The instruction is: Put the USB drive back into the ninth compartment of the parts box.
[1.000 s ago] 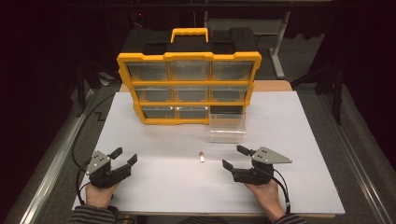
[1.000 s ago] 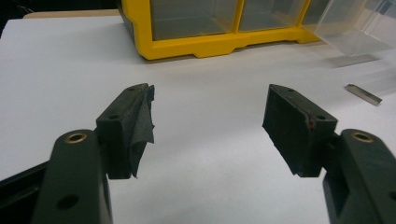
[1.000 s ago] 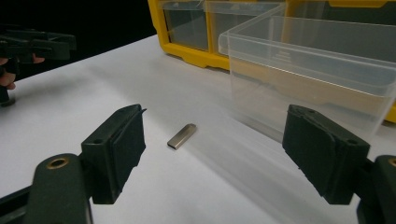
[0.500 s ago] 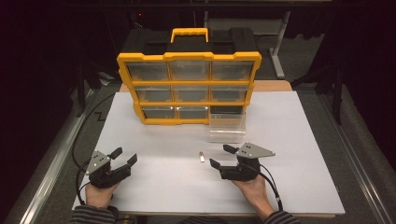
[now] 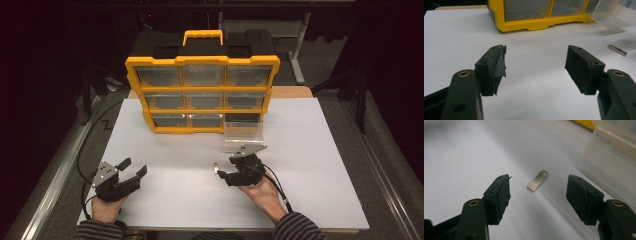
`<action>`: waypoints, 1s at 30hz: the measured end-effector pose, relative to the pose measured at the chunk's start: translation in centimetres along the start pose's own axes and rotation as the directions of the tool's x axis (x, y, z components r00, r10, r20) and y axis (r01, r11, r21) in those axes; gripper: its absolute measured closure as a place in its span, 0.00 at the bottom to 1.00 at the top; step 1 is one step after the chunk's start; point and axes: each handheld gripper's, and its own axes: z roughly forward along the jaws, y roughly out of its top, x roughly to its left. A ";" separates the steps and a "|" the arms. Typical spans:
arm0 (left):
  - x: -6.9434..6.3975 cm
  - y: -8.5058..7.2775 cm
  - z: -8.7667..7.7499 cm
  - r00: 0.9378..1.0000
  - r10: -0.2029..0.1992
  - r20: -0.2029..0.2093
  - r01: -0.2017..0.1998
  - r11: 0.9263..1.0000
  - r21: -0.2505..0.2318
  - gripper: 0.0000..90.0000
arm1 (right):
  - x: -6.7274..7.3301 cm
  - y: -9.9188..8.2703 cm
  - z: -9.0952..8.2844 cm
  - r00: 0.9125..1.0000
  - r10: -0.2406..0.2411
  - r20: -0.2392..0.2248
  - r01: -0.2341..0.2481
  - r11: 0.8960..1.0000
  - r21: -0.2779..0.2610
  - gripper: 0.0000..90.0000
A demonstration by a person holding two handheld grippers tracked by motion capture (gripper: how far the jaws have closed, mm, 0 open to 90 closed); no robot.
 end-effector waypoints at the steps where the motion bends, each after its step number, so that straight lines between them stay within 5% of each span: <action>1: 0.0 0.0 0.0 1.000 0.004 -0.008 -0.004 1.000 0.000 0.37 | -0.2 0.4 0.6 1.000 0.006 0.001 -0.006 0.998 0.061 0.42; 5: -0.3 0.0 0.0 0.999 0.032 -0.012 -0.032 0.999 0.004 0.36 | -0.3 1.2 1.3 1.000 0.006 0.013 -0.008 0.991 0.136 0.45; 15: -0.2 0.0 0.0 1.000 0.022 -0.008 -0.022 1.000 0.005 0.36 | 0.0 2.7 3.6 1.000 -0.006 0.012 0.002 0.962 0.274 0.54; 30: -0.1 0.0 -0.1 1.000 0.025 -0.008 -0.025 1.000 0.000 0.37 | 0.0 3.8 5.9 1.000 -0.015 0.024 0.005 0.931 0.366 0.63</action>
